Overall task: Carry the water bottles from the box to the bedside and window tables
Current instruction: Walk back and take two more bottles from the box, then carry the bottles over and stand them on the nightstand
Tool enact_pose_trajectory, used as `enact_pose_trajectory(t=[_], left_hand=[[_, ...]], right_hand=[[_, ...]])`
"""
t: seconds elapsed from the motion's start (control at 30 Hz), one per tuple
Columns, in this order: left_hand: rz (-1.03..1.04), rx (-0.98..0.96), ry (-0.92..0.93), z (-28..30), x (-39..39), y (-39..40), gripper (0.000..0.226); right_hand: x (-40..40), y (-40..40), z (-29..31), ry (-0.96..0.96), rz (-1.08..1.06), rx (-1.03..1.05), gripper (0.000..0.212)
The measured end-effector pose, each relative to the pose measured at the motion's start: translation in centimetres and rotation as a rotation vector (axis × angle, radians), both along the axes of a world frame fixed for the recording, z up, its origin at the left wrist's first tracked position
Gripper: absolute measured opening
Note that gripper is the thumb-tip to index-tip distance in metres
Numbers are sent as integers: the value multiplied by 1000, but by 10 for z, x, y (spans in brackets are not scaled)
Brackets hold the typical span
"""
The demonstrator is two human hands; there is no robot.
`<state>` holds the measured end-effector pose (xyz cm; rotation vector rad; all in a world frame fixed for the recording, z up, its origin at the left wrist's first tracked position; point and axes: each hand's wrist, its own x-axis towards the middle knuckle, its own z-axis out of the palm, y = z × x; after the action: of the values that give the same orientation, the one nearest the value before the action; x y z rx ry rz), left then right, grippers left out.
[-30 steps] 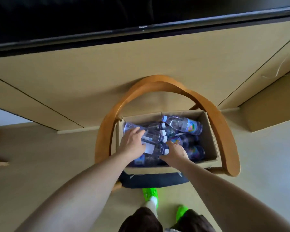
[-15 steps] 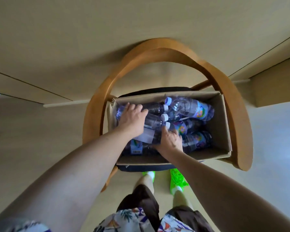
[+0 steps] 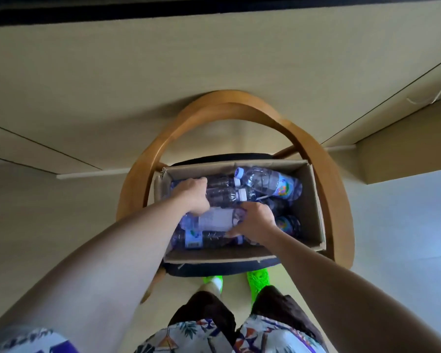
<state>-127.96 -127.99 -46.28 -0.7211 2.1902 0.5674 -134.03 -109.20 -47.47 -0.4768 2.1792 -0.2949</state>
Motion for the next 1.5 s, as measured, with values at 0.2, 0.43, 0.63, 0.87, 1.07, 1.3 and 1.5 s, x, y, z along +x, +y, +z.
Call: enact_pose_trajectory(t=[0.2, 0.43, 0.63, 0.87, 1.07, 1.3, 1.5], left_hand=[[442, 178, 12, 44, 6, 0, 61], [1044, 494, 341, 111, 32, 30, 27], [1402, 729, 631, 166, 67, 63, 45], [1593, 600, 1007, 218, 148, 97, 34], [1943, 386, 1270, 249, 265, 141, 26], [2202, 24, 1477, 280, 438, 258, 35], [2392, -258, 1512, 303, 577, 402, 42]], right_hand=[[-50, -13, 57, 32, -100, -194, 78], [-85, -24, 115, -382, -347, -593, 61], [-59, -44, 162, -901, -416, -723, 32], [31, -69, 198, -1045, -204, -625, 45], [161, -69, 250, -1073, 389, -472, 27], [352, -12, 283, -1087, 749, -364, 17], [515, 95, 304, -1143, 1037, -326, 28]])
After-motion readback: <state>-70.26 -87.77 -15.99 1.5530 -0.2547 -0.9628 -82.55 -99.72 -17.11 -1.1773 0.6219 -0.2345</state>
